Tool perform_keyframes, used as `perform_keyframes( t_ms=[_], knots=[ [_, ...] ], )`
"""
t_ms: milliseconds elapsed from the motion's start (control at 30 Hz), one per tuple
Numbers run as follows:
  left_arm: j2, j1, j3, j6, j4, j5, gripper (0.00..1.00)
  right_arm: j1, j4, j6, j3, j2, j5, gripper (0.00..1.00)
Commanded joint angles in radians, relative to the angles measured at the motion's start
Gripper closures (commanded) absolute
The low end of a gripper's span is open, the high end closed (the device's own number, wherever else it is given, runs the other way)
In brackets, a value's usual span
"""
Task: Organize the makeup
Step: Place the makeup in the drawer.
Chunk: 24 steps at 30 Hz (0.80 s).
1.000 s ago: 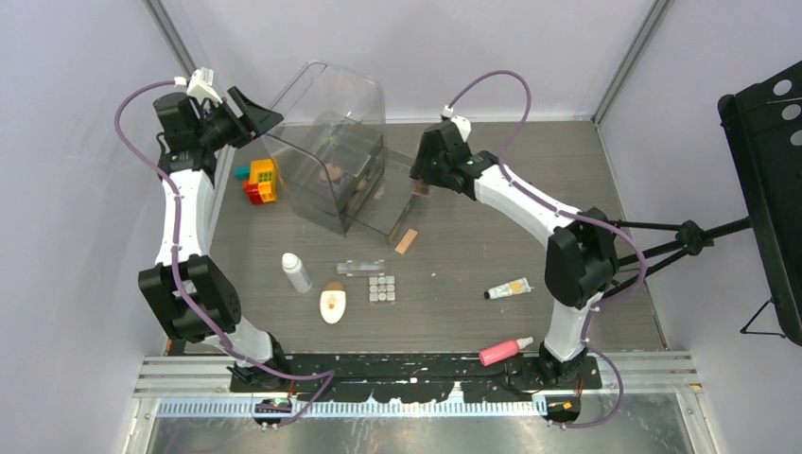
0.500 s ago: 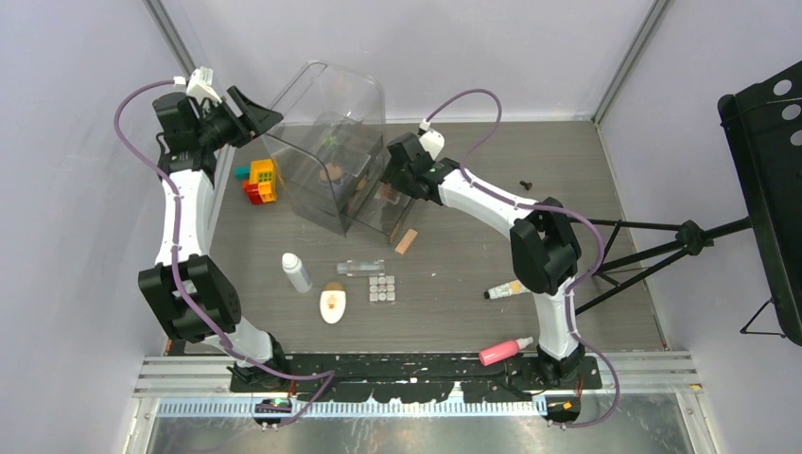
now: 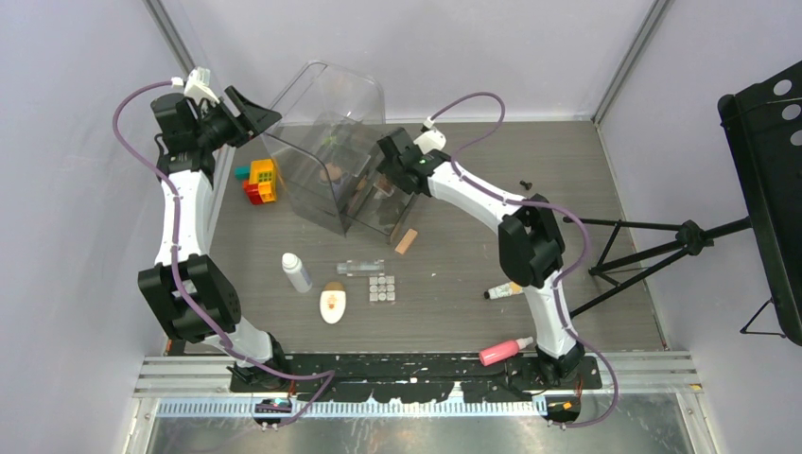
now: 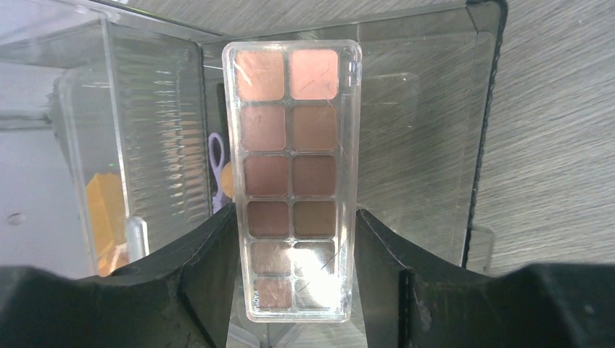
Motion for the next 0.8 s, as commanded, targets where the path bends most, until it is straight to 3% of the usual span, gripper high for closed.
perform_keyframes(
  t_ms=[0, 167, 333, 767],
  knots=[
    [-0.032, 0.01, -0.002, -0.001, 0.051, 0.023, 0.31, 0.023, -0.099, 0.082, 0.107, 0.046, 0.06, 0.62],
    [-0.033, 0.011, -0.002, -0.004, 0.053, 0.025, 0.31, 0.039, -0.105, 0.095, 0.094, 0.049, 0.085, 0.62],
    [-0.034, 0.014, -0.003, -0.009, 0.058, 0.028, 0.31, 0.042, -0.124, 0.084, 0.106, 0.059, 0.089, 0.49],
    [-0.034, 0.014, -0.006, -0.011, 0.061, 0.03, 0.31, 0.042, -0.131, 0.018, 0.135, 0.041, 0.104, 0.31]
  ],
)
